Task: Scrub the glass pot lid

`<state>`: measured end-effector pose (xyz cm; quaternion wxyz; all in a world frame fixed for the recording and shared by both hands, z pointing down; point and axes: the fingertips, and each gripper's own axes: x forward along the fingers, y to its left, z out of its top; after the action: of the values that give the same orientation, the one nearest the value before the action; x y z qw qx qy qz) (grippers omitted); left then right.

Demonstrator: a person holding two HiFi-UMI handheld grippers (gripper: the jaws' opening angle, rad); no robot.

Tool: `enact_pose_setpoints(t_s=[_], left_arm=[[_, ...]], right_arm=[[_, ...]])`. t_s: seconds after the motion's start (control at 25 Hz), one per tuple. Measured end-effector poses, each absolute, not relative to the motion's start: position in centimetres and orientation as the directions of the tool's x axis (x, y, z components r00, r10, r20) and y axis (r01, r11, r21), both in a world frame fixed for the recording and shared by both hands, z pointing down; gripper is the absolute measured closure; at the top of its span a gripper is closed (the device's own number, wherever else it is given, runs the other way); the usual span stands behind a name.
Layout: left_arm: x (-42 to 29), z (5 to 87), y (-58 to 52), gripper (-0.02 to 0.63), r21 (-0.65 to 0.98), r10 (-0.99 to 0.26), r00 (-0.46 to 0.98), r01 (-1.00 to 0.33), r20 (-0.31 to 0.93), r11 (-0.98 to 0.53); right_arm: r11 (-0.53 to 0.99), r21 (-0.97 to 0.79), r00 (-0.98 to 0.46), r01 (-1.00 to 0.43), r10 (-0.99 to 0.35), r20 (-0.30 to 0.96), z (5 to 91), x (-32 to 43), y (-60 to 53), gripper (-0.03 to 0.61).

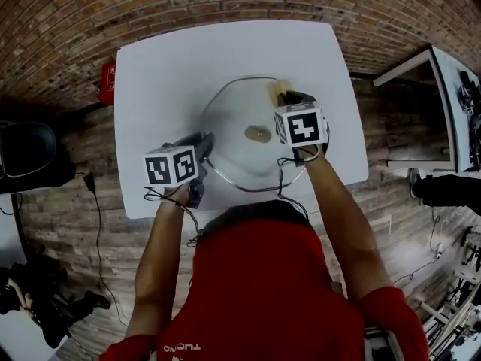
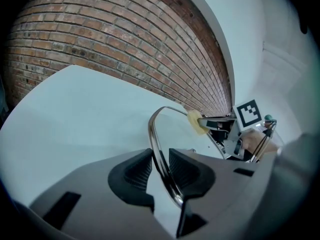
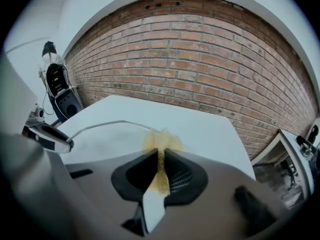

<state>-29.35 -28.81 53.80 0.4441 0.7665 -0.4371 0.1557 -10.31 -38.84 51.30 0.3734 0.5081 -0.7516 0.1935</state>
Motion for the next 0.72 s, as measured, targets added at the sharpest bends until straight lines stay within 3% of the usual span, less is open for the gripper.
enact_pose_setpoints(t_s=[0.36, 0.72], left_arm=[[-29.3, 53.9, -28.8, 0.501, 0.545, -0.535, 0.566, -0.81, 0.627, -0.217], [-29.4, 54.0, -28.8, 0.502, 0.545, -0.537, 0.564, -0.81, 0.627, -0.215]], right_arm=[[0.63, -0.135, -0.501, -0.765, -0.45, 0.739, 50.7, -23.1, -30.5, 0.525], [0.662, -0.123, -0.48, -0.739, -0.39, 0.786, 53.1, -24.4, -28.9, 0.525]])
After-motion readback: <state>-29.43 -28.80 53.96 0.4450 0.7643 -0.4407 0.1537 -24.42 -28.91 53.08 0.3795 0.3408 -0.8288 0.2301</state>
